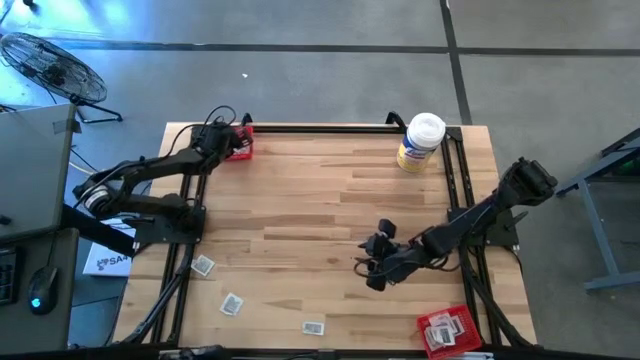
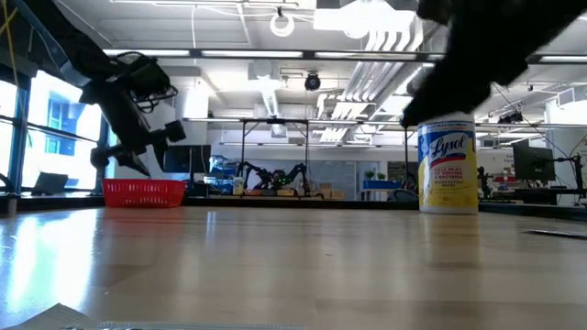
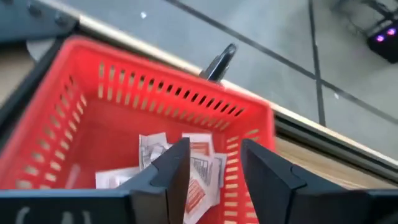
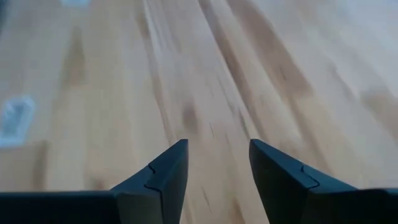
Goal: Pick & Place First Aid Supplies
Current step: Put the white and orange ointment pack into the top red bin
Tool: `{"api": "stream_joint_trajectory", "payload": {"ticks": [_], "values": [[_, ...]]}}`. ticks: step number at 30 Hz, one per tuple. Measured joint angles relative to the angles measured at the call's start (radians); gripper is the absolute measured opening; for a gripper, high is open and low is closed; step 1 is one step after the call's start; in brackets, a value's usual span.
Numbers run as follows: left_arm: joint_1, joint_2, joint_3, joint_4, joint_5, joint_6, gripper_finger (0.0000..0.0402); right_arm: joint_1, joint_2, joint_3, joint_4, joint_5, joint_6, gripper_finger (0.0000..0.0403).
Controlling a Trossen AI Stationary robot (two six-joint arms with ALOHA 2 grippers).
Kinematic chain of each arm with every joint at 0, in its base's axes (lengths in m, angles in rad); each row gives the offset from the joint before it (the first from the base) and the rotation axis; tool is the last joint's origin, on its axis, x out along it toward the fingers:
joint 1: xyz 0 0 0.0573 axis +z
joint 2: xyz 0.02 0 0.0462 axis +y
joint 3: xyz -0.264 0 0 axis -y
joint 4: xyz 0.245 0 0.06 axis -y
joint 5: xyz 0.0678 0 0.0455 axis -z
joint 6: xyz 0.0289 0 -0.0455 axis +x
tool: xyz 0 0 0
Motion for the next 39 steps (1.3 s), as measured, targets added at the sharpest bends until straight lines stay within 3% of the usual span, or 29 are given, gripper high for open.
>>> {"api": "stream_joint_trajectory", "payload": {"ticks": [7,12,19,27,39], "values": [[-0.014,-0.155,0.000,-0.130,0.017,0.133,0.0142,0.029,-0.038,0.000,-0.486,-0.191,0.440,0.0150],[-0.184,-0.233,0.000,-0.149,0.052,0.166,0.0143,0.063,-0.058,0.000,-0.704,-0.330,0.642,0.0131],[-0.533,-0.235,0.000,-0.045,-0.072,0.209,0.0143,0.062,-0.058,-0.001,-0.679,-0.463,0.781,0.0127],[-0.817,-0.208,0.000,-0.044,-0.243,0.218,0.0143,0.019,-0.058,-0.064,-0.628,-0.469,0.981,0.0126],[-1.030,-0.084,0.000,-0.040,-0.381,0.212,0.0143,-0.055,-0.064,-0.185,-0.493,-0.569,1.051,0.0126]]}}
